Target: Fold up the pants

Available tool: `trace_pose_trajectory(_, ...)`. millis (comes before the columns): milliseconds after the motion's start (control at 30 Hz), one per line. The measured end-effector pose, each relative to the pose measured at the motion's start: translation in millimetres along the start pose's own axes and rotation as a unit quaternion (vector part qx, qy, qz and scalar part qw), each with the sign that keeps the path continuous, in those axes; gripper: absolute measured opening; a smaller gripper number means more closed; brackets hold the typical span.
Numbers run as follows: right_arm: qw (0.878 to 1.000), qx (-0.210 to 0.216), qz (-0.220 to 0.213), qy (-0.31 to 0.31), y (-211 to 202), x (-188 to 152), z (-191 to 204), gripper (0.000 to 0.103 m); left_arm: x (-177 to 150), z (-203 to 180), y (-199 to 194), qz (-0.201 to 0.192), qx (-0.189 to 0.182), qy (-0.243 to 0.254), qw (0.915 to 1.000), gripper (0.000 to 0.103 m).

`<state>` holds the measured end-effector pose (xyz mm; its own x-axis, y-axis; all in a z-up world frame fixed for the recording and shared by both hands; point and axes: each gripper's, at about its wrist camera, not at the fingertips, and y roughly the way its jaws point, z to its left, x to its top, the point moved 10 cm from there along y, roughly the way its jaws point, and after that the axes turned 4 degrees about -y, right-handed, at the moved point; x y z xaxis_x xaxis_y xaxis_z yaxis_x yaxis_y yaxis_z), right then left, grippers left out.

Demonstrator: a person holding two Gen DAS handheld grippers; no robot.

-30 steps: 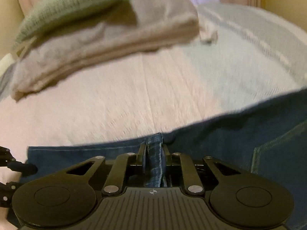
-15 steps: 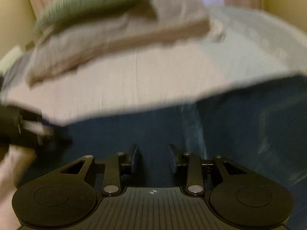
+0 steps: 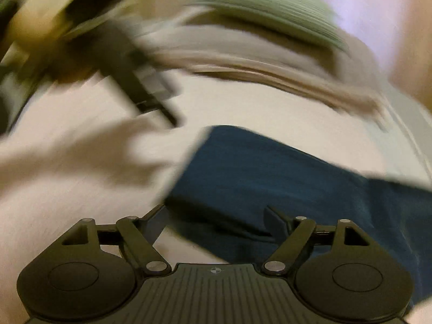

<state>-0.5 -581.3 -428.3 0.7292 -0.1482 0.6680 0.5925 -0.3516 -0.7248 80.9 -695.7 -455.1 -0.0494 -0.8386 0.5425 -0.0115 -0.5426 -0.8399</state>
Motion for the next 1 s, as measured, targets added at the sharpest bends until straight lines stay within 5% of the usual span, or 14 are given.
trace_pose_trajectory(133,0.991,-0.048,0.007,-0.122,44.7,-0.5,47.4,0.076,-29.7,-6.0,-14.5,-0.002,0.022,0.126,0.9918,0.08)
trace_pose_trajectory(267,0.969,-0.145,0.043,-0.197,80.9,-13.4,41.6,0.074,-55.8,-20.7,-7.4,-0.009,0.034,0.264,0.9638,0.084)
trace_pose_trajectory(333,0.966,-0.152,0.048,-0.205,84.9,-21.8,32.5,0.054,-65.0,-26.9,-1.1,-0.019,0.033,0.317,0.9477,0.085)
trace_pose_trajectory(400,0.965,-0.147,0.049,-0.211,82.4,-23.1,27.3,0.026,-69.3,-36.8,7.3,-0.034,0.036,0.375,0.9257,0.085)
trace_pose_trajectory(467,0.969,-0.151,0.038,-0.19,70.1,-18.7,19.3,0.013,-72.6,-46.8,19.9,-0.048,0.034,0.431,0.9006,0.085)
trace_pose_trajectory(600,0.978,-0.138,0.019,-0.157,46.5,1.5,-2.7,0.01,-70.1,-62.6,38.1,-0.098,0.048,0.535,0.8381,0.085)
trace_pose_trajectory(767,0.983,-0.118,0.013,-0.138,30.3,15.5,-12.9,0.009,-42.8,-70.6,47.4,-0.151,0.062,0.599,0.7841,0.079)
trace_pose_trajectory(800,0.984,-0.117,0.01,-0.133,27.2,16.7,-12.7,0.009,-37.3,-71.0,47.9,-0.158,0.064,0.606,0.777,0.078)
trace_pose_trajectory(900,0.987,-0.112,0.006,-0.112,21.0,22.7,-16.9,0.008,-27.9,-70.8,51.5,-0.14,0.05,0.626,0.7656,0.045)
trace_pose_trajectory(1000,0.99,-0.1,-0.001,-0.097,7.7,31.3,-16.2,0.008,-21.9,-70.7,44.9,-0.114,0.034,0.628,0.7689,0.03)
